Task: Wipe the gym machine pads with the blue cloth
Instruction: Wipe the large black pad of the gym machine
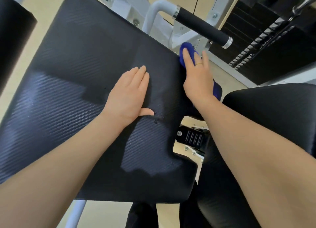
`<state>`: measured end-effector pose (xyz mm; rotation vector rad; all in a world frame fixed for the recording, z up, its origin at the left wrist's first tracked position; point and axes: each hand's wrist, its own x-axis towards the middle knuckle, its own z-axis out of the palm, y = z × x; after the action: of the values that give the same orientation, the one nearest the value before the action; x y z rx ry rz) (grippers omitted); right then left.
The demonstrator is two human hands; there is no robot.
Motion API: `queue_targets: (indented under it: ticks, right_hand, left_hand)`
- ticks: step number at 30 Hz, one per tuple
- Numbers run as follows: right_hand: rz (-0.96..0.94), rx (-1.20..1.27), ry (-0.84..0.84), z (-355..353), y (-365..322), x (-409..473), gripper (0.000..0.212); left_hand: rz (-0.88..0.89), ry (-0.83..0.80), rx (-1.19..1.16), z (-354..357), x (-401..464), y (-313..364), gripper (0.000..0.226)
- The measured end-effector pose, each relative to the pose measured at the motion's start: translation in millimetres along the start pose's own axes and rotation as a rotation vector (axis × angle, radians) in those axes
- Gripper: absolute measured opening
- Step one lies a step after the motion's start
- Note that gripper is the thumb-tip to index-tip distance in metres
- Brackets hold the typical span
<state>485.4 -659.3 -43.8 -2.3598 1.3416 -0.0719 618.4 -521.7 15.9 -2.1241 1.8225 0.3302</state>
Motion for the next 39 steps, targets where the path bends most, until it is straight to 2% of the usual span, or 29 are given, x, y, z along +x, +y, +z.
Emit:
queue_targets:
  ticks: [1, 3, 7, 9, 11, 13, 15, 17, 22, 24, 26, 28, 30, 32, 34, 37, 39]
  right_hand:
    - [0.042, 0.031, 0.026, 0.5, -3.2, 6.5, 0.068]
    - [-0.006, 0.074, 0.055, 8.2, -15.4, -0.5, 0.065]
    - [-0.366, 0.121, 0.059, 33.4, -35.8, -56.1, 0.063]
    - [-0.496, -0.001, 0.059, 31.9, -24.1, -49.6, 0.056]
    - [-0.553, -0.201, 0.148, 20.9, -7.0, -21.6, 0.051]
    - [-0.44, -0.271, 0.097, 9.1, 1.6, 4.1, 0.051]
    - [-0.235, -0.186, 0.041, 6.8, -6.5, 10.4, 0.057]
    - [-0.135, -0.12, 0.04, 12.6, -25.2, -5.1, 0.064]
    - [-0.439, -0.043, 0.106, 39.1, -36.8, -50.2, 0.052]
    - [-0.446, -0.107, 0.15, 29.3, -21.8, -29.2, 0.056]
    - [-0.24, -0.122, 0.172, 15.7, -12.1, -2.1, 0.066]
    - [-0.033, -0.061, 0.119, 9.7, -11.8, 16.2, 0.072]
    - [-0.003, 0.022, 0.083, 8.4, -22.6, 14.6, 0.07]
    - [-0.095, 0.088, 0.056, 10.6, -35.8, -4.9, 0.067]
    - [-0.325, 0.087, 0.044, 19.3, -41.6, -30.6, 0.061]
    - [-0.583, -0.08, 0.029, 19.9, -25.3, -31.6, 0.056]
    - [-0.552, -0.193, 0.059, 8.7, -7.4, -2.2, 0.063]
  left_hand:
    - [-0.025, 0.002, 0.03, -1.6, -1.5, -3.8, 0.114]
    - [-0.065, -0.03, 0.071, -4.4, -3.4, -6.4, 0.116]
    - [-0.111, -0.053, 0.031, -3.9, -1.2, -4.4, 0.118]
    - [-0.106, -0.053, 0.036, -3.3, -1.0, -5.4, 0.117]
    - [-0.104, -0.055, 0.048, -1.1, -0.8, -5.6, 0.116]
    - [-0.102, -0.058, 0.064, 1.3, 0.0, -5.6, 0.116]
    - [-0.098, -0.045, 0.074, 4.6, 0.7, -6.6, 0.116]
    - [-0.087, -0.038, 0.085, 5.2, -0.5, -8.2, 0.116]
    - [-0.076, -0.054, 0.054, 3.7, 0.4, -10.2, 0.116]
    - [-0.069, -0.056, 0.051, 4.2, 1.2, -10.9, 0.116]
    - [-0.061, -0.057, 0.068, 5.5, 0.8, -11.9, 0.116]
    - [-0.065, -0.046, 0.071, 7.6, -0.3, -12.2, 0.115]
    - [-0.069, -0.039, 0.063, 7.0, -0.9, -11.7, 0.114]
    - [-0.073, -0.043, 0.056, 5.8, 0.2, -10.8, 0.115]
    - [-0.092, -0.056, 0.041, 3.6, 1.2, -9.0, 0.116]
    - [-0.127, -0.065, 0.055, 2.0, -0.3, -5.1, 0.115]
    - [-0.145, -0.052, 0.084, 1.5, -1.8, -2.7, 0.116]
